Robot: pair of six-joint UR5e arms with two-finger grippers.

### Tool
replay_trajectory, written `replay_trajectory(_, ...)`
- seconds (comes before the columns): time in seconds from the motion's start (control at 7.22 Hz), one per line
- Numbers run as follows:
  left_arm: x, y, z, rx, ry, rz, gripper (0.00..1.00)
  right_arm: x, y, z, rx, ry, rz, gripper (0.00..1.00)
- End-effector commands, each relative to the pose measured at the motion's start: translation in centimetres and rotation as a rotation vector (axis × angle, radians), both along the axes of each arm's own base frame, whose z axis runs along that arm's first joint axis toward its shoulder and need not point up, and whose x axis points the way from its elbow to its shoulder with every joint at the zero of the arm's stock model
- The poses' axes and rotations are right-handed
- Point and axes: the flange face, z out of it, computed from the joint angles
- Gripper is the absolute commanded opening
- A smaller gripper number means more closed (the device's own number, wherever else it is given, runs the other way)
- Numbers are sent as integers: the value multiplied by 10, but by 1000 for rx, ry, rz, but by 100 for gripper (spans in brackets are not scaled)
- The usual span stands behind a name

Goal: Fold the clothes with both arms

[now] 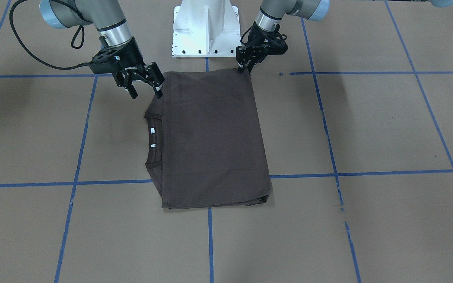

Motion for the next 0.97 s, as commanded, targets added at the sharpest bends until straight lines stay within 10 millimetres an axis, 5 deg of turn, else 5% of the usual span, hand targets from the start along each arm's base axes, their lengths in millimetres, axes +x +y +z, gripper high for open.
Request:
replay_trajectory(0.0,0,-1,-2,1,4,-2,43,0,0,0,1,0,2,100)
replay_trajectory(0.14,0,-1,-3,3,5,-2,10,0,0,1,1,2,2,100)
replay_trajectory(0.28,1,0,-3,5,6,1,0,-1,0,1,1,2,1,100)
replay_trajectory(0.55,-1,0,-8,14,13,3,0,-6,2,1,-29,14,28,95)
replay_trajectory(0.83,-1,0,-15,15,27,3,0,-41,8,-50,-160,60,92,76)
